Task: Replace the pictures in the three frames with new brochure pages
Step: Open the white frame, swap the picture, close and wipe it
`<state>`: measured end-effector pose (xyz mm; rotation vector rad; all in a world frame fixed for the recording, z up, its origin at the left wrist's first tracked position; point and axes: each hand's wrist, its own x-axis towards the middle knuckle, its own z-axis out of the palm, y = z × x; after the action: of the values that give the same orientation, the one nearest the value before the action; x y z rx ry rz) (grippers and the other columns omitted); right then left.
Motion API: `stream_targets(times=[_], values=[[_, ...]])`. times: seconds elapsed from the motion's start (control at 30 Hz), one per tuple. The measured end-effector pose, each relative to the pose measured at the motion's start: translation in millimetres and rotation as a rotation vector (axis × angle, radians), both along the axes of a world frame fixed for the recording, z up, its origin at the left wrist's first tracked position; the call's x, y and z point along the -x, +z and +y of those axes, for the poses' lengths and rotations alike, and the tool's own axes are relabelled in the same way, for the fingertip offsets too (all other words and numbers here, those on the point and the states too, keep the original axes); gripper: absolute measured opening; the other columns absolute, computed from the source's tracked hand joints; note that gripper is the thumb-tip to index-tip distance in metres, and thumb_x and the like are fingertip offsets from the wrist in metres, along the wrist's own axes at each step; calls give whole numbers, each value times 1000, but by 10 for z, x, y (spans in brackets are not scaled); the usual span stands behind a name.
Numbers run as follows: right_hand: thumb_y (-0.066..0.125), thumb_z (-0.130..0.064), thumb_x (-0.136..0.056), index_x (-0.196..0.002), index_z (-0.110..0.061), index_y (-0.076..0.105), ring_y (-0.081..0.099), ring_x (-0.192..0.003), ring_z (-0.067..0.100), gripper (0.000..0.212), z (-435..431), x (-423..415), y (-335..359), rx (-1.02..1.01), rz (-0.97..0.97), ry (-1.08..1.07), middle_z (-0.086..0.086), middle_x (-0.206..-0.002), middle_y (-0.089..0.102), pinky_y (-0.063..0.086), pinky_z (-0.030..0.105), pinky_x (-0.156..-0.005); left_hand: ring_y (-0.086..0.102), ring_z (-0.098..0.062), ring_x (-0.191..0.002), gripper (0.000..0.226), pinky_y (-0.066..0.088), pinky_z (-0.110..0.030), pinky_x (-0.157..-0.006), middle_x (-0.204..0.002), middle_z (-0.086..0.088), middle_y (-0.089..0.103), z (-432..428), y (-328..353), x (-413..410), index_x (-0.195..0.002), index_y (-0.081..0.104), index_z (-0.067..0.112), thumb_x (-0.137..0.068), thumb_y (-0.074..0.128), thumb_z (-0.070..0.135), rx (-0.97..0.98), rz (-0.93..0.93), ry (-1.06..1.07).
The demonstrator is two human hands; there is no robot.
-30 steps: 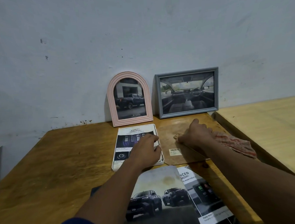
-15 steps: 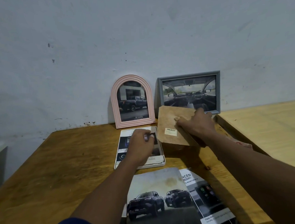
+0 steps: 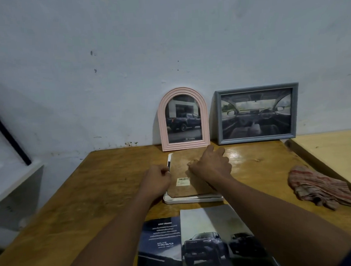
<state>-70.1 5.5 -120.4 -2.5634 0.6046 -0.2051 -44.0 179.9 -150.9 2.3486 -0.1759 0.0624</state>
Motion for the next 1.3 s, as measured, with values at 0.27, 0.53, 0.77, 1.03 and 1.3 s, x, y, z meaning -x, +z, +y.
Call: stream_targets(times=[0.27, 0.53, 0.77, 1.03, 1.3], values=[[55, -68, -81, -137, -18, 43, 41, -127, 37, 77, 17, -13, -135, 197, 26, 58, 16, -140, 44, 32, 48, -102, 62, -4, -86, 31, 56, -26, -75, -112, 3, 70, 59, -84, -54, -126, 67, 21, -96, 61, 25, -130, -65, -43], [44, -77, -82, -131, -21, 51, 43, -127, 36, 76, -121, 26, -207, 209, 12, 183, 13, -139, 43, 38, 50, -103, 53, -17, -110, 19, 50, -44, -96, -118, 3, 58, -48, -186, -35, -112, 57, 25, -99, 52, 38, -289, -205, -42], [46, -65, -91, -129, -21, 48, 47, -124, 26, 59, -184, 8, -375, 64, -67, 272, 6, -139, 46, 40, 50, -105, 56, -16, -117, 28, 49, -38, -98, -114, 1, 65, -41, -276, -25, -111, 64, 22, -103, 42, 38, -166, -251, -100], [31, -60, -97, -138, -17, 42, 38, -137, 31, 60, -185, -41, -452, 254, -59, 307, 12, -145, 38, 32, 53, -111, 55, -19, -114, 30, 48, -41, -96, -118, 1, 57, -74, -221, -33, -115, 55, 23, -104, 38, 46, -321, -224, -135], [21, -60, -98, -142, -20, 35, 17, -150, 28, 61, -239, -92, -505, 256, 4, 406, 10, -158, 27, 16, 59, -119, -6, -20, -156, 66, -1, -41, -124, -171, -3, 1, -85, -177, -93, -163, 7, 19, -107, 14, 53, -587, -41, -317]])
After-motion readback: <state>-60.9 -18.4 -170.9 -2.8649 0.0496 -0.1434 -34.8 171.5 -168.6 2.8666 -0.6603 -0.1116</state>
